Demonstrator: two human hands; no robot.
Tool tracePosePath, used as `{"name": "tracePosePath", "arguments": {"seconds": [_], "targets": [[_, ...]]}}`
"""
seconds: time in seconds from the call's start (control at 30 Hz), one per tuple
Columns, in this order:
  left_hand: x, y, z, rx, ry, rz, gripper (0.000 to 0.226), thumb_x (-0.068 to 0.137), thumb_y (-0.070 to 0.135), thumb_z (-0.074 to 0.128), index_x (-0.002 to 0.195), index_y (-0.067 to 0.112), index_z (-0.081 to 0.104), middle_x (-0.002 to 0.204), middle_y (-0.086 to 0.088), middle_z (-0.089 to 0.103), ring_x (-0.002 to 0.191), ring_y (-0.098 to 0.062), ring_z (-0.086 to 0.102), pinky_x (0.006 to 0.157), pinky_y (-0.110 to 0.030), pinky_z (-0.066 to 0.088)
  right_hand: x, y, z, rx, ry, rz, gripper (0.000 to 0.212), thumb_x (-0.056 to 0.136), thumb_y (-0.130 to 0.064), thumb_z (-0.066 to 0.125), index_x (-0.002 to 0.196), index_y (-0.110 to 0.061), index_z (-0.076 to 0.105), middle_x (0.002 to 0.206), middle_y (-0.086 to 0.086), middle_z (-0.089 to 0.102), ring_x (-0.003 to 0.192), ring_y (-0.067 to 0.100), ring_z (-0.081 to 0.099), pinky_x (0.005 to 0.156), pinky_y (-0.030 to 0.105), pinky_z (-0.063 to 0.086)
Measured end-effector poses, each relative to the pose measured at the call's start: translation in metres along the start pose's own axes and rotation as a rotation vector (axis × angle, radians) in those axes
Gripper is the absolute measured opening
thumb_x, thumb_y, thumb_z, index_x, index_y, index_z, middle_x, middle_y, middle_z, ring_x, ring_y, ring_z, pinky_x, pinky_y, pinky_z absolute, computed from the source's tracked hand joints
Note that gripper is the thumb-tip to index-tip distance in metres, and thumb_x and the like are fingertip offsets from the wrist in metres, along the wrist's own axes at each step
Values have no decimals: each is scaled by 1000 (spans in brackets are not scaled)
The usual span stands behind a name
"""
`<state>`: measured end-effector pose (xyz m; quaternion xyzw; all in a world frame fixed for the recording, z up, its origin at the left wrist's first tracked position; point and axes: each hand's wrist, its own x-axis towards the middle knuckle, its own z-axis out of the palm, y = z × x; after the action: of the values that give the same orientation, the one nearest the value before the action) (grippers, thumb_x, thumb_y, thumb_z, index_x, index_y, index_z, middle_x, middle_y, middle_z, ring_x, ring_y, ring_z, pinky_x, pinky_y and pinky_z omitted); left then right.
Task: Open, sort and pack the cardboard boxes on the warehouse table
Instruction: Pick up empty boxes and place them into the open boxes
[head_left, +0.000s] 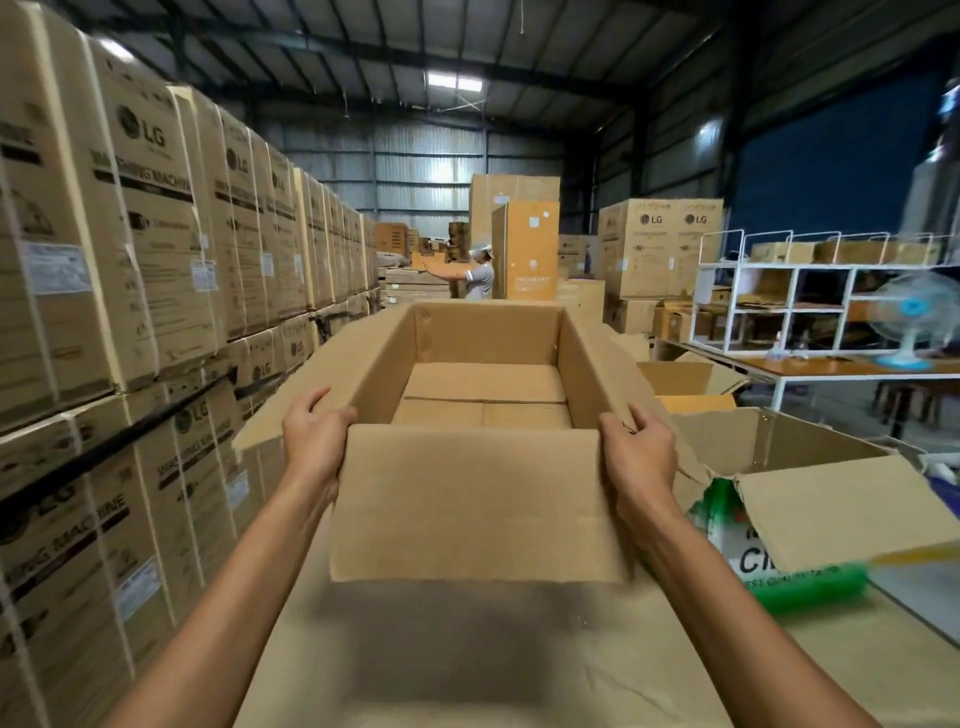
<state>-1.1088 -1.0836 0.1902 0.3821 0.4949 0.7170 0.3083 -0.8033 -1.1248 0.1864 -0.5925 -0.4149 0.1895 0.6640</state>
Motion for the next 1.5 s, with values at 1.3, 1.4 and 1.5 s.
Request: {"name": "tracePosePath", "arguments": {"seconds": [1.3, 1.4, 1.5], "targets": [[-539, -73, 608, -170, -1133, -364, 56, 84, 6, 63, 138, 21, 55, 124, -5, 57, 111, -26, 60, 91, -45, 56, 41, 106, -684, -298, 1131, 194, 53, 89, -26, 62, 141, -20, 56, 140, 2, 58, 125, 22, 53, 108, 40, 43], [-568, -95, 639, -144, -1158, -412, 61, 75, 5, 66, 134, 18, 59, 128, -6, 61, 112, -27, 62, 97, -45, 53, 48, 132, -715, -330, 1157, 254, 50, 90, -25, 61, 140, -18, 57, 139, 2, 58, 125, 22, 53, 98, 29, 39], [-592, -124, 675, -91, -1193, -443, 67, 64, 14, 66, 131, 20, 61, 126, -8, 63, 111, -29, 64, 97, -46, 53, 62, 164, -737, -347, 1177, 337, 47, 89, -27, 61, 135, -19, 60, 134, 2, 61, 121, 24, 56, 96, 33, 41]]}}
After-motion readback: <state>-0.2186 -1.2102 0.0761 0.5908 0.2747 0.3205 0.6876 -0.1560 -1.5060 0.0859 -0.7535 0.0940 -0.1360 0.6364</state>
